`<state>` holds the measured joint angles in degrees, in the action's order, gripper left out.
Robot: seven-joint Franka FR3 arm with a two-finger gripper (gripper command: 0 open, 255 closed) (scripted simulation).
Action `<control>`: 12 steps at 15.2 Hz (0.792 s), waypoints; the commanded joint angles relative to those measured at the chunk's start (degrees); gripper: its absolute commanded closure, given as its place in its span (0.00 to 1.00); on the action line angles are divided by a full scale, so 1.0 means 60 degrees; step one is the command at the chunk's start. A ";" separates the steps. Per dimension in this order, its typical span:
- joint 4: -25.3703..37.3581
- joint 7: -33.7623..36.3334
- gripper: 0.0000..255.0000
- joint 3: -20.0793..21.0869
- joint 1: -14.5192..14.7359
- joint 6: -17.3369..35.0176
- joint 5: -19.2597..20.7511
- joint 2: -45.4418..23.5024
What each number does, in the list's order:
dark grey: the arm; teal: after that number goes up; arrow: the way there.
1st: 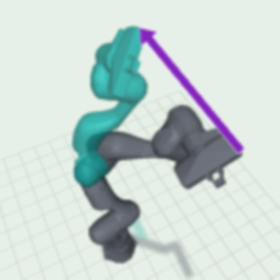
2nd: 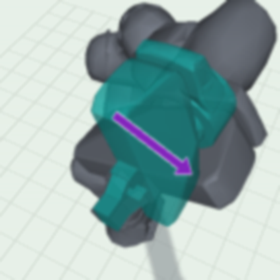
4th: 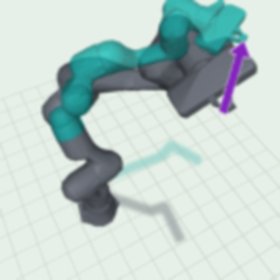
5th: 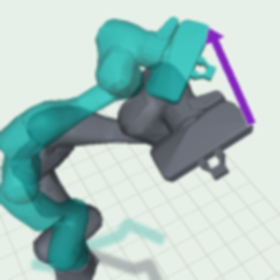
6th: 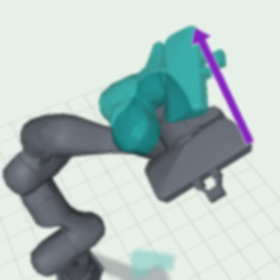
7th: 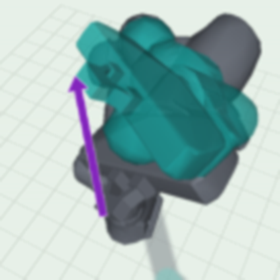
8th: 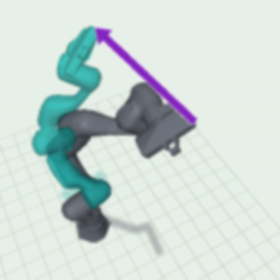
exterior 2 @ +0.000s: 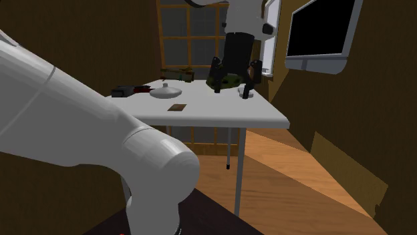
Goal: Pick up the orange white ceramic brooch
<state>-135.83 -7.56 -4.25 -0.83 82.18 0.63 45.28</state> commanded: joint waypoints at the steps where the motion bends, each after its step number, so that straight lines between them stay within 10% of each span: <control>1: 0.0000 0.0000 0.00 0.0000 0.0000 0.0000 0.0000 0.0000; 12: -0.0600 0.0447 0.00 0.2093 0.1663 0.1450 -0.1415 0.0044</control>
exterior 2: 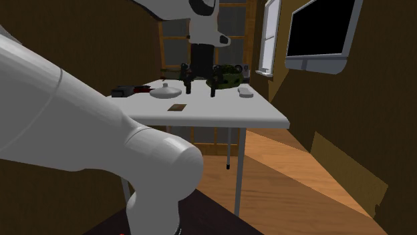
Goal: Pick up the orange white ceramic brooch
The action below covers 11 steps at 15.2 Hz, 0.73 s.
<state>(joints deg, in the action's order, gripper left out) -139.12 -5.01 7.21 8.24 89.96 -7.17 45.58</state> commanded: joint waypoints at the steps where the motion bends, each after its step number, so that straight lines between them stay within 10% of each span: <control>1: -0.0070 0.0060 0.00 0.0381 0.0299 0.0293 -0.0229 -0.0038; 11: -0.0450 0.0291 0.00 0.1744 0.1233 0.1597 -0.0936 -0.0368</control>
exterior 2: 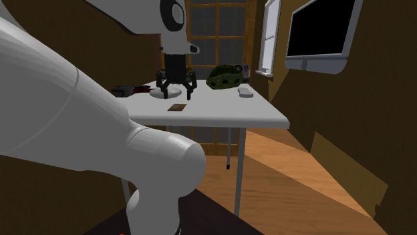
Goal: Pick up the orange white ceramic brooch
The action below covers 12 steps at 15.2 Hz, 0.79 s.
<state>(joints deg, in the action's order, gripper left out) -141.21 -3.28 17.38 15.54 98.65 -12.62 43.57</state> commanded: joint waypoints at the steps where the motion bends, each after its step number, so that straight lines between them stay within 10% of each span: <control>1: -0.0231 -0.0002 0.00 0.0071 0.0026 0.0273 -0.0050 -0.0029; 6: -0.0679 -0.0023 0.00 0.0157 0.0059 0.0727 -0.0130 -0.0035; 7: -0.0684 -0.0022 1.00 0.0161 0.0059 0.0738 -0.0131 -0.0041; 12: -0.0667 -0.0013 1.00 0.0159 0.0066 0.0700 -0.0134 -0.0020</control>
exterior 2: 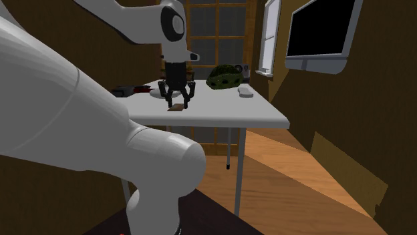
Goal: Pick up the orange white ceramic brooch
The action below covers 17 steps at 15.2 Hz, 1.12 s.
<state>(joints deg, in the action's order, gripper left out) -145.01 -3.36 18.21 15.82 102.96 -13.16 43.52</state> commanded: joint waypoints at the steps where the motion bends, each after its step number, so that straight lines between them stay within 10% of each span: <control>1: -0.0033 0.0006 1.00 0.0027 0.0021 -0.0014 -0.0048 -0.0016; 17: 0.1675 0.0076 1.00 -0.0268 -0.0102 -0.1594 0.0232 -0.0146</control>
<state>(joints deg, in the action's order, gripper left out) -136.01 -2.94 16.71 15.33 94.10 -11.92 43.01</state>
